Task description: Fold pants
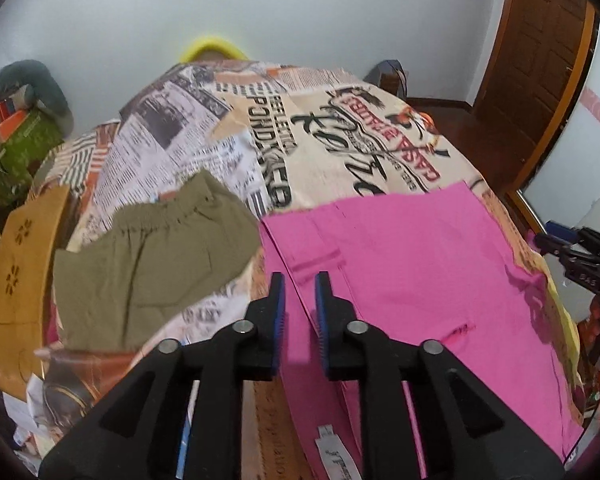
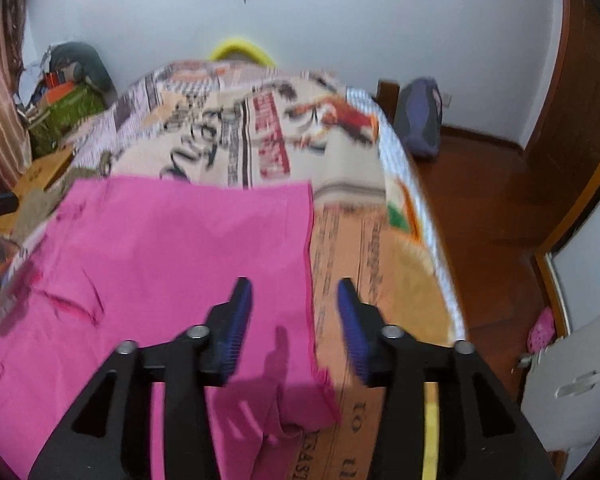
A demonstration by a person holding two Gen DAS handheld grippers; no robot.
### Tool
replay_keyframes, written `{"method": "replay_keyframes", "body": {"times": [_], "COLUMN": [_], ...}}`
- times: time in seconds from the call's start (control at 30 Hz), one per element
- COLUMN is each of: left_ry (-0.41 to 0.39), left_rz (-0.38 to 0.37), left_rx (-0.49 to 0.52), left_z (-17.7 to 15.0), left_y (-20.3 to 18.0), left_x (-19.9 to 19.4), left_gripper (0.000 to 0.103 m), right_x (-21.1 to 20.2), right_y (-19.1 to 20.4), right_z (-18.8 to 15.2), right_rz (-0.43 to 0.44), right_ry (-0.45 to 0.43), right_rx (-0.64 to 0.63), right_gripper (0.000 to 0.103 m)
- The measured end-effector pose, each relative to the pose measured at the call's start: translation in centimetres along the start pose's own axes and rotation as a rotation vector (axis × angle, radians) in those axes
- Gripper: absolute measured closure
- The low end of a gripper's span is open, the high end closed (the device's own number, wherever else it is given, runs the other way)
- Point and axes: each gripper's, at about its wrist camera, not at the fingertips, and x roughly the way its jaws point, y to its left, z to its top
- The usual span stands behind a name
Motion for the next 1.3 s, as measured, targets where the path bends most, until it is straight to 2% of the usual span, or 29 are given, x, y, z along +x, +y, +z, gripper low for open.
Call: {"method": "replay_keyframes", "body": {"times": [0.1,0.23,0.43,0.63,0.8,0.97,1.0,1.07,1.1,1.23,1.3], "left_ry": [-0.016,0.008,0.070,0.109,0.119,0.117,0.112,0.106,0.108,0.106,0.104], "left_rz": [0.016,0.009,0.002,0.008,-0.026,-0.027,-0.023,-0.014,-0.014,0.025,0.037], "left_rx": [0.013,0.030,0.017,0.009,0.005,0.031,0.040,0.051,0.054,0.081,0.087], "left_z": [0.7,1.3,2.0,2.9,3.2,2.8,2.7,2.7,2.8,3.0,3.1], "left_y": [0.1,0.3,1.3,2.3,2.6,2.1,2.0,1.7,1.7,1.1,1.0], "left_x": [0.7,2.9,7.3,10.9,12.5,13.1,13.1,13.0,13.1,13.0,12.6], "left_gripper": [0.078,0.073,0.073,0.073,0.073,0.073,0.073,0.076,0.077,0.086,0.091], "right_x": [-0.3,1.3,5.1,8.8,11.4,13.1,13.3,13.5,13.5,13.4,13.4], "right_y": [0.1,-0.1,-0.8,-2.5,-3.4,-2.7,-2.6,-2.2,-2.0,-1.4,-1.3], "right_z": [1.4,2.8,3.6,4.5,5.4,5.5,5.5,5.5,5.6,5.7,5.9], "right_rz": [-0.006,0.002,0.020,0.080,0.095,0.081,0.072,0.040,0.020,0.006,0.047], "right_ry": [-0.049,-0.053,-0.009,0.033,0.070,0.103,0.104,0.099,0.098,0.100,0.120], "right_rx": [-0.015,-0.005,0.001,0.062,0.087,0.036,0.025,-0.003,-0.024,-0.079,-0.075], "right_gripper": [0.054,0.054,0.054,0.054,0.054,0.054,0.055,0.068,0.070,0.097,0.098]}}
